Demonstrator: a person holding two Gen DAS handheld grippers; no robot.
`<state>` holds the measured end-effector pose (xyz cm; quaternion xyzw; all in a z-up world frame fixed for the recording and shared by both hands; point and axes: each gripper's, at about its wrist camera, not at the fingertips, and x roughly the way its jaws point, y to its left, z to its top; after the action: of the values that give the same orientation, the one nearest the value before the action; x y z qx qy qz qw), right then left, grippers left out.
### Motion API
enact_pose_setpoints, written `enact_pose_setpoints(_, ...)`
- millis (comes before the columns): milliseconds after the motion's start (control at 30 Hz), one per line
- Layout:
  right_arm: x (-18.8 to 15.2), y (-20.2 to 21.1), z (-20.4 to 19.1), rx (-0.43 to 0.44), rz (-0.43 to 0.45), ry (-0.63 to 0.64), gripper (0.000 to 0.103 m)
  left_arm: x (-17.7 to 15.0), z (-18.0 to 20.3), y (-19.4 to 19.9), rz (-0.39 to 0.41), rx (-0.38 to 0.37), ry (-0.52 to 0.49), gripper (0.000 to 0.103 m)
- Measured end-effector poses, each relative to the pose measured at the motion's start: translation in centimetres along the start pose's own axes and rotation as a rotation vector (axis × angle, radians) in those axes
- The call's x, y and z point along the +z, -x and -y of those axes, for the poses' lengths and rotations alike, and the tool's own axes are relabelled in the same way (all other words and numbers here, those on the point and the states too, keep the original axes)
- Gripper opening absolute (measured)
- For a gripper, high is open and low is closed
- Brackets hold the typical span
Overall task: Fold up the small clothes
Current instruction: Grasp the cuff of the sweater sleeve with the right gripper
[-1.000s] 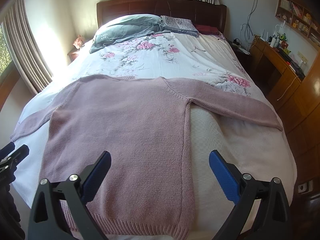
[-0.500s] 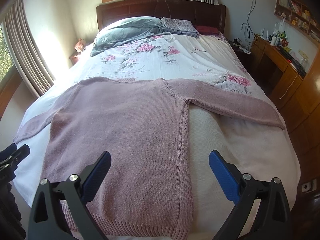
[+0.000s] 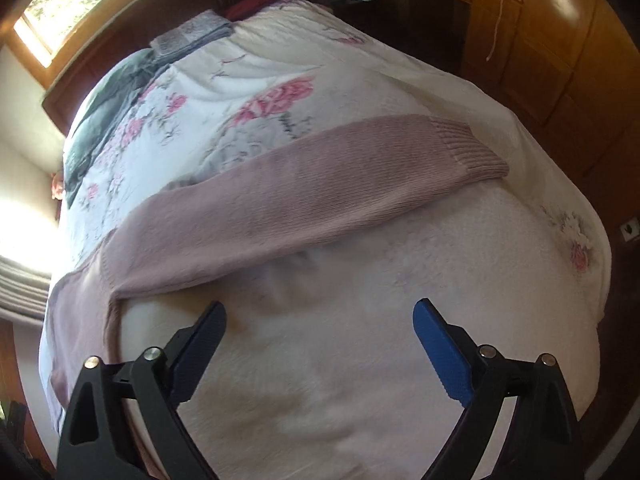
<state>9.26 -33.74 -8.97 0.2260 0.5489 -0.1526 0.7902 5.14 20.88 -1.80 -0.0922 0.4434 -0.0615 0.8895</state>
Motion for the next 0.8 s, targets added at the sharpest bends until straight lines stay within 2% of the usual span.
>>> enact_pose_setpoints(200,4.8,-4.5,6.8,0.066,-0.084,-0.155,0.087,1.8,5.7,-3.6,-0.014,-0.019,-0.028,0.100)
enact_pose_setpoints(367,7.1,-7.2,10.8,0.172,-0.128,-0.266,0.072,2.0,8.6,-4.9,-0.015,-0.021,-0.054,0.100)
enact_pose_setpoints(433,7.7,-8.3,11.9,0.216,-0.144,-0.307,0.054,1.9,9.2,-5.3,-0.015,-0.015,-0.061,0.100)
enact_pose_setpoints(500,8.2,-9.2,12.8,0.237,-0.154,-0.343,0.042,1.9,9.5,-5.6,-0.018,-0.007,-0.063,0.100)
enact_pose_setpoints(533,8.4,-9.3,13.0,0.246,-0.152,-0.348,0.029,1.9,9.5,-5.7,-0.019,-0.002,-0.062,0.100)
enact_pose_setpoints(567,8.6,-9.4,13.1,0.252,-0.144,-0.341,0.023,1.9,9.4,-5.9,-0.021,0.005,-0.060,0.100)
enact_pose_setpoints(600,8.8,-9.3,13.2,0.247,-0.139,-0.329,0.013,2.0,9.3,-6.1,-0.024,0.013,-0.055,0.100)
enact_pose_setpoints(667,9.2,-8.6,12.8,0.265,-0.109,-0.300,0.008,2.1,8.7,-6.5,-0.030,0.026,-0.036,0.100)
enact_pose_setpoints(800,9.9,-6.2,11.6,0.294,-0.027,-0.219,0.007,2.2,7.4,-7.0,-0.039,0.047,0.000,0.100)
